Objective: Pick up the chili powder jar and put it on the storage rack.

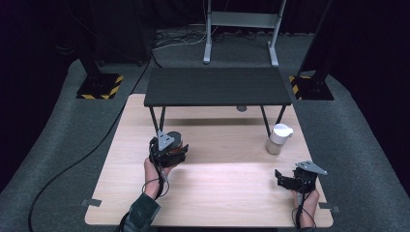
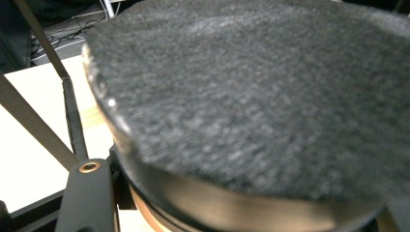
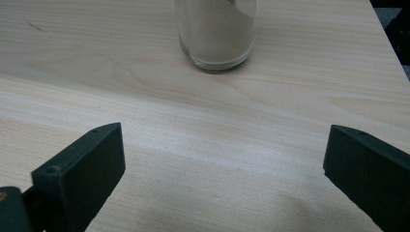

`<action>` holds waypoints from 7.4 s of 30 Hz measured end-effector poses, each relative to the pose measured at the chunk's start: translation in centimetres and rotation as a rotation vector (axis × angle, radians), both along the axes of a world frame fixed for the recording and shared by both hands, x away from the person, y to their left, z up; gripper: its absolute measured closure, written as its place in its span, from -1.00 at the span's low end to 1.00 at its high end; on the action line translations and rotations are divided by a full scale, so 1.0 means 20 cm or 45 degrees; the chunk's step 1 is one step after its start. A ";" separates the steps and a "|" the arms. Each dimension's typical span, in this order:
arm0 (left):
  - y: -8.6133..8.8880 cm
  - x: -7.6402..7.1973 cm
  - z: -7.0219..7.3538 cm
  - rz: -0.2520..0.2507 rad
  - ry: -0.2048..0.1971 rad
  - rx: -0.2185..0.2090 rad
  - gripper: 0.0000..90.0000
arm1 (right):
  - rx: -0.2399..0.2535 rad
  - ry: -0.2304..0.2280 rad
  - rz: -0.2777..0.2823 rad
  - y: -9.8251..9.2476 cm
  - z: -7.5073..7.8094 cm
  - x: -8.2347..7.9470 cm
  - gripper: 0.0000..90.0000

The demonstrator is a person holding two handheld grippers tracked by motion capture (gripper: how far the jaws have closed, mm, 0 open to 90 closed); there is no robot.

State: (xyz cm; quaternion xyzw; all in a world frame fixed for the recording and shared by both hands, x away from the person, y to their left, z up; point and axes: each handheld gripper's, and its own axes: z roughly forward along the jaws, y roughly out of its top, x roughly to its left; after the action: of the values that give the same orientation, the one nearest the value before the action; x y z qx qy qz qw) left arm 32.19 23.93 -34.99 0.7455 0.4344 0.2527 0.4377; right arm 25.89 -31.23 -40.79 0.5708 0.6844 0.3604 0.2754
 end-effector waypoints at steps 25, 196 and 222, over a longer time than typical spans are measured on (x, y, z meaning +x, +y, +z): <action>-0.05 0.10 0.06 -0.050 -0.003 0.012 -0.30 | -0.002 -0.001 0.001 0.00 0.00 0.00 -0.99; -0.18 0.47 0.62 -0.236 -0.047 -0.026 -0.30 | 0.009 0.006 0.019 -0.01 0.00 0.01 -0.98; -0.21 0.52 0.73 -0.243 -0.082 -0.014 -0.30 | 0.017 0.005 0.019 -0.02 0.00 0.01 -0.98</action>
State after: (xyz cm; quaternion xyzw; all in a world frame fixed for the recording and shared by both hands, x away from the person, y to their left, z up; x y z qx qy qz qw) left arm 42.57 19.69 -20.44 0.7726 0.3485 0.2313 0.4776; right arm 26.02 -31.59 -40.80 0.5682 0.6868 0.3660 0.2674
